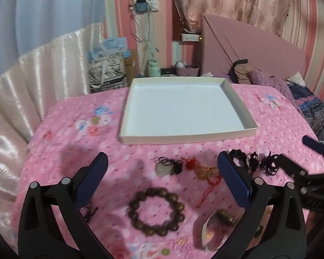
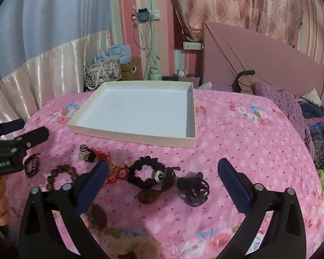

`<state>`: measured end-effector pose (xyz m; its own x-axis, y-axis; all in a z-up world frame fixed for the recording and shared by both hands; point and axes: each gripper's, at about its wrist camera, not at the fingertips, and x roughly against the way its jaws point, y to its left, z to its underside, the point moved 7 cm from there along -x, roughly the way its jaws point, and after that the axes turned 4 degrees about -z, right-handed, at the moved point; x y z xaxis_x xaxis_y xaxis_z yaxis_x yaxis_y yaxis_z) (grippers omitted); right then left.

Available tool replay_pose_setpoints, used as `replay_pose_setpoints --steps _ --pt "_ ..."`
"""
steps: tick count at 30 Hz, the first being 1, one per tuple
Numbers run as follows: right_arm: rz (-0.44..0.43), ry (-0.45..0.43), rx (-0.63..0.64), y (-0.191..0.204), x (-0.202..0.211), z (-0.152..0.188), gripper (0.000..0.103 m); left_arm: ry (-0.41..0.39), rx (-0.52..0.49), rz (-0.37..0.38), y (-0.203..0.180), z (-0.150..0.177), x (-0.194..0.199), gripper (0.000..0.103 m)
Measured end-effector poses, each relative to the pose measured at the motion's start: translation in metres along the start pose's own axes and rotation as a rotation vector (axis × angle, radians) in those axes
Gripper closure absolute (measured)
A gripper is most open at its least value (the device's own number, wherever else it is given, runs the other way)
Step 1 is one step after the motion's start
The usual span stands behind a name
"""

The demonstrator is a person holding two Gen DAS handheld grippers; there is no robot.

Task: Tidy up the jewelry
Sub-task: 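Grasp the red-knot orange gourd charm with the left tool while the right tool grasps the brown cord pendant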

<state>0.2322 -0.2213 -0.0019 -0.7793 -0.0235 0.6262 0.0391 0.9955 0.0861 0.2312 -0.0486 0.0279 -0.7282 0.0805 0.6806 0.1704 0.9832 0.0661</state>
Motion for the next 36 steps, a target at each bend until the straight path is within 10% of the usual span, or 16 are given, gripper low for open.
replay_pose_setpoints --steps 8,22,26,36 --pt "-0.084 0.13 -0.031 0.0 -0.045 0.032 0.043 0.062 0.025 0.032 -0.009 0.024 -0.051 0.003" --pt "-0.094 0.203 -0.055 -0.009 -0.072 0.054 0.067 0.166 -0.061 0.164 -0.049 0.056 -0.074 0.035" --pt "-0.061 0.189 -0.05 -0.013 -0.073 0.054 0.076 0.192 -0.054 0.165 -0.051 0.059 -0.084 0.059" --pt "-0.06 0.182 -0.063 -0.017 -0.081 0.055 0.077 0.251 -0.021 0.206 -0.061 0.057 -0.109 0.061"
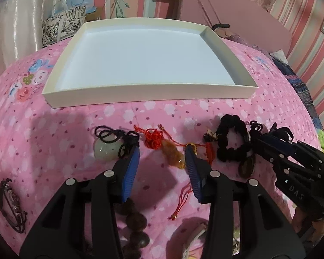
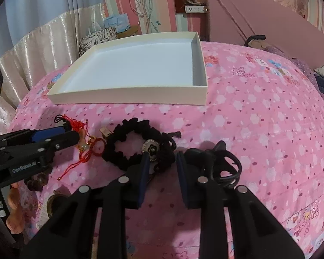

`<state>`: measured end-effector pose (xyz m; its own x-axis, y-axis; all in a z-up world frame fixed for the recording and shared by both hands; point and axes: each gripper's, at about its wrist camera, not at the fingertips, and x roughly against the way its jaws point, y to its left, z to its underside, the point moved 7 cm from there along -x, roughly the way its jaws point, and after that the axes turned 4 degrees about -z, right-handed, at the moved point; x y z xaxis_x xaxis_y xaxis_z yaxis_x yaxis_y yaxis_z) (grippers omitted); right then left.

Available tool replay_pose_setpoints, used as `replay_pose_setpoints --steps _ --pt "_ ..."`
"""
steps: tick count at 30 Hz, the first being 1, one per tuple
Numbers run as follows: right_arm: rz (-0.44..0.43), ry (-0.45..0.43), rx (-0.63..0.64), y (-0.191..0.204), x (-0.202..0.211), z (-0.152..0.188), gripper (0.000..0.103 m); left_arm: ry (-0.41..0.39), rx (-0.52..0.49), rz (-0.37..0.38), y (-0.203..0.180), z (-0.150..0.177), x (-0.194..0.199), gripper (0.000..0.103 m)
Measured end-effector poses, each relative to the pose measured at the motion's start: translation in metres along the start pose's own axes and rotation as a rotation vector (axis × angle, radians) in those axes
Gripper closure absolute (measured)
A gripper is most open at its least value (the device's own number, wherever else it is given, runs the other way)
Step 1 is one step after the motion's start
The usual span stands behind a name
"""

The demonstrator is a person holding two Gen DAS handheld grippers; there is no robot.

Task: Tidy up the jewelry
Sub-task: 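Grasp the red-knot orange gourd charm with the left tool while the right tool grasps the brown cord pendant, then carry both charms into the white tray and open both tools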

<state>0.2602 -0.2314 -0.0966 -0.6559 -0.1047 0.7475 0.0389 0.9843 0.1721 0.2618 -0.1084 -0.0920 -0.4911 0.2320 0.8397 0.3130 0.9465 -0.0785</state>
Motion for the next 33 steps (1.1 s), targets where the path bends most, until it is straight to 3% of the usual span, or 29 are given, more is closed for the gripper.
replay_pose_setpoints --steps 10,12,22,33 --pt "0.012 -0.015 0.012 0.002 -0.003 -0.001 0.078 0.007 -0.048 -0.048 -0.01 -0.005 -0.019 0.061" --pt "0.015 -0.019 0.013 0.002 -0.003 -0.002 0.084 0.006 -0.051 -0.051 -0.01 -0.006 -0.02 0.062" --pt "-0.022 -0.013 -0.019 -0.003 -0.008 0.001 0.085 -0.006 -0.036 -0.053 0.003 -0.003 -0.018 0.089" --pt "-0.054 -0.062 0.002 0.0 0.003 -0.001 0.086 -0.04 -0.016 -0.015 0.011 -0.003 -0.01 0.09"
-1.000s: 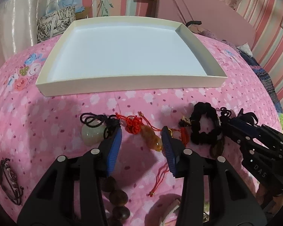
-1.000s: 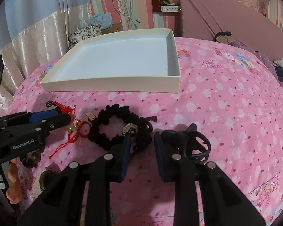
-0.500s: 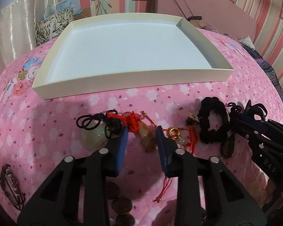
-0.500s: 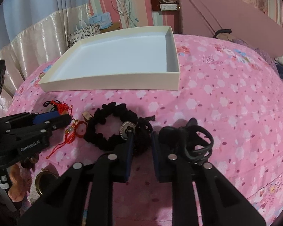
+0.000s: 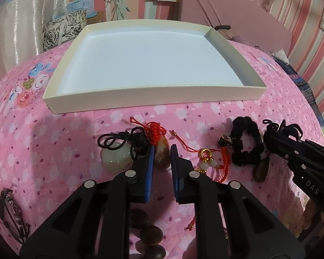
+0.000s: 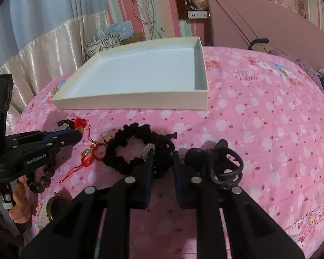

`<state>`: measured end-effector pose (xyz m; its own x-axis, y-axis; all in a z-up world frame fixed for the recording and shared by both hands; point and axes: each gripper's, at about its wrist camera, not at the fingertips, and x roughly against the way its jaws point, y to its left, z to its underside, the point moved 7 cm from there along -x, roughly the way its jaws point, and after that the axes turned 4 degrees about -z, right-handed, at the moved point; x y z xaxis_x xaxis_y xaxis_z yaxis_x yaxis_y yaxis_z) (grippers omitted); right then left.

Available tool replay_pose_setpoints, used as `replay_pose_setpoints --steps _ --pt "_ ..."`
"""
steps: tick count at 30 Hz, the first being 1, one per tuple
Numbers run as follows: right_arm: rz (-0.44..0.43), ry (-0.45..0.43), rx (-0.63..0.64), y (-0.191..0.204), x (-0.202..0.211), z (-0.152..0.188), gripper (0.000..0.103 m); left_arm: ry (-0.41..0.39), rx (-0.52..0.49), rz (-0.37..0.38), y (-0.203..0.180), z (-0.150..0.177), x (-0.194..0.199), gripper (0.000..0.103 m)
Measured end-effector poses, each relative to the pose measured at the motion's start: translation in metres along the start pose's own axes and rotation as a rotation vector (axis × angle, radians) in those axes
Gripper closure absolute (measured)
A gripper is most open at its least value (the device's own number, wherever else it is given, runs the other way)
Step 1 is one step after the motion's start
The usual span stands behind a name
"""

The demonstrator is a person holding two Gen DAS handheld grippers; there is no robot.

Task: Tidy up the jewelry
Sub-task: 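Carry both charms into the white tray and open both tools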

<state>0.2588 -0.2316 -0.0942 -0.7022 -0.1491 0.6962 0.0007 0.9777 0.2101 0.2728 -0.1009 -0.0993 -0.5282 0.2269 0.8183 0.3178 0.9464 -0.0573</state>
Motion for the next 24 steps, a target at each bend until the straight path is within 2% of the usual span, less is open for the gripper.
replay_pose_setpoints --steps 7,13,19,24 --pt "0.002 -0.055 0.007 0.001 0.011 -0.012 0.086 -0.05 0.002 -0.004 0.001 -0.008 0.02 0.093" --pt "-0.009 -0.064 0.02 0.006 0.019 -0.031 0.086 -0.041 0.049 0.039 0.019 -0.023 0.036 0.093" --pt "-0.004 -0.082 0.041 0.005 0.029 -0.075 0.086 -0.061 0.066 0.082 0.035 -0.058 0.053 0.094" --pt "-0.001 -0.079 0.058 0.003 0.013 -0.123 0.086 -0.077 0.049 0.068 0.044 -0.11 0.049 0.094"
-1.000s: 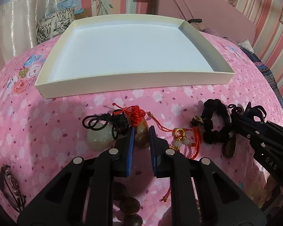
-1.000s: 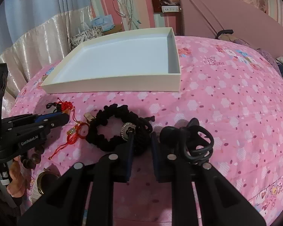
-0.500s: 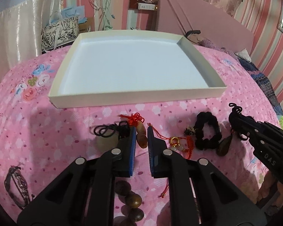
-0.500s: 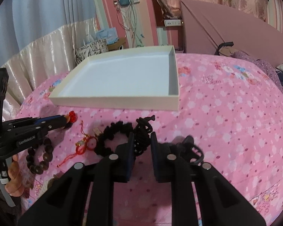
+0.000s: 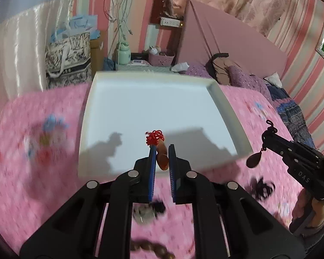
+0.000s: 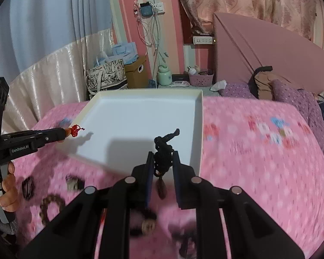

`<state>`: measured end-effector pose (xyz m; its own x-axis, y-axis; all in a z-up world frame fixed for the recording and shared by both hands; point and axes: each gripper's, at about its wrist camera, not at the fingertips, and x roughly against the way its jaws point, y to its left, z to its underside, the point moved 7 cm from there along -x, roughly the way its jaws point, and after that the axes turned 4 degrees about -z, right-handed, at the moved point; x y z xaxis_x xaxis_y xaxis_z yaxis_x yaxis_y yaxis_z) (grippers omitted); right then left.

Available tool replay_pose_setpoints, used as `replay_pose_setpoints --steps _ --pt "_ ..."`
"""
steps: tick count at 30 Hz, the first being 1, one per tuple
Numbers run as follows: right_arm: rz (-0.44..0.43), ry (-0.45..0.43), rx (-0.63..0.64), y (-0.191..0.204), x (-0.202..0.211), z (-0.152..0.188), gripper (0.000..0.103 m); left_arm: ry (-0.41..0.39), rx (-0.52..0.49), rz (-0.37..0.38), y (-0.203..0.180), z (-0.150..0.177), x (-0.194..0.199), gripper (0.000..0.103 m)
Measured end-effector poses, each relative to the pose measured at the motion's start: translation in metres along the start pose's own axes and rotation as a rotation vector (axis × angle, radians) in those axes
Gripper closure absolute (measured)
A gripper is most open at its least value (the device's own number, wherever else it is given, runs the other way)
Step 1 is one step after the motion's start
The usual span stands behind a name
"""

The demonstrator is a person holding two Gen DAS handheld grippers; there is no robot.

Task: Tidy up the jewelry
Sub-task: 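Carry both charms into the white tray and open both tools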

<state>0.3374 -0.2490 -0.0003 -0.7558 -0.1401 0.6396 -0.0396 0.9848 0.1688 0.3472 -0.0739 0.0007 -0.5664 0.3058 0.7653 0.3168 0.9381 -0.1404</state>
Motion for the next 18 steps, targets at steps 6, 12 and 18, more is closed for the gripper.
replay_pose_setpoints --steps 6,12,18 --pt "0.06 0.022 0.034 -0.004 -0.057 -0.051 0.086 0.014 -0.003 -0.093 0.012 -0.05 -0.043 0.094" --pt "0.123 0.052 0.035 -0.009 -0.121 -0.083 0.086 0.071 0.036 -0.137 0.026 -0.072 -0.096 0.094" --pt "0.153 0.088 0.048 -0.015 -0.166 -0.097 0.086 0.121 0.075 -0.157 0.043 -0.08 -0.135 0.094"
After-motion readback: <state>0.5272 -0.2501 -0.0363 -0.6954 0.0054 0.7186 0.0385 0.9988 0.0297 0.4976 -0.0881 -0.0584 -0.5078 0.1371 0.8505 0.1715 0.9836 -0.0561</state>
